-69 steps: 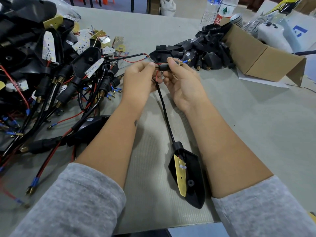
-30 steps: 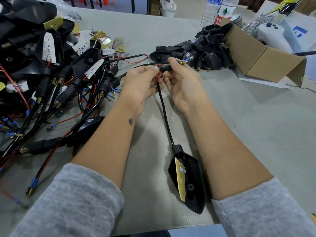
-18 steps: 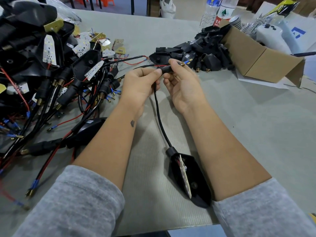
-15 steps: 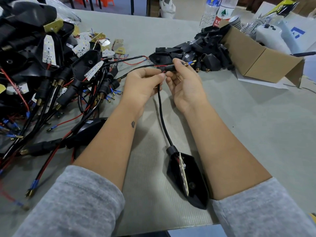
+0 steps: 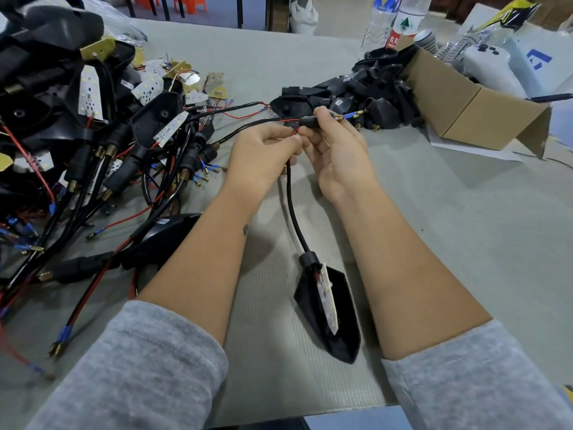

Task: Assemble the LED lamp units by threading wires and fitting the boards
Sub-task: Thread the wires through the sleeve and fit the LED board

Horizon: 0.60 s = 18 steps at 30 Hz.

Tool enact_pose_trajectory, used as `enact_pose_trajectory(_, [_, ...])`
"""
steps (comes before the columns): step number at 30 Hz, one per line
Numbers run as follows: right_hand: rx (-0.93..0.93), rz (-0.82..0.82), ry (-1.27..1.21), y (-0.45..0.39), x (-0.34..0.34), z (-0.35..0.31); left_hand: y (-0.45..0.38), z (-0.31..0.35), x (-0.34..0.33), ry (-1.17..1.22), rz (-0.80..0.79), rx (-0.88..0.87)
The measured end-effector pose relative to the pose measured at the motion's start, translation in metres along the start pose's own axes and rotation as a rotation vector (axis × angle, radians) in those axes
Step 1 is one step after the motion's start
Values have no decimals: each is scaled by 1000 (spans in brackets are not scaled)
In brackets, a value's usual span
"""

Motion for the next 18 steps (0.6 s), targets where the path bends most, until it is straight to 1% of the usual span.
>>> enact_pose_trajectory(3, [11,8,-51,-3,2,-3,3,1,-2,-43,-57,-17])
enact_pose_trajectory(8, [23,23,-74,-6,4,-5,2,1,0,-35,-53,-41])
enact_pose_trajectory(14, [88,-11,170,-4,2,-4,-3,-1,3,-123,-9,-70])
enact_pose_trajectory(18, [169,-52,337,1,-2,-1,-3,-3,4,-136,30,-19])
Point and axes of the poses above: each hand's wrist, its own y-axis away from the middle knuckle, its own x-axis out of the back of the hand, z = x × y, the point moved 4 cm from there along -y, towards the middle knuckle, and after that the axes turned 15 degrees about z, right-handed, at the moved point
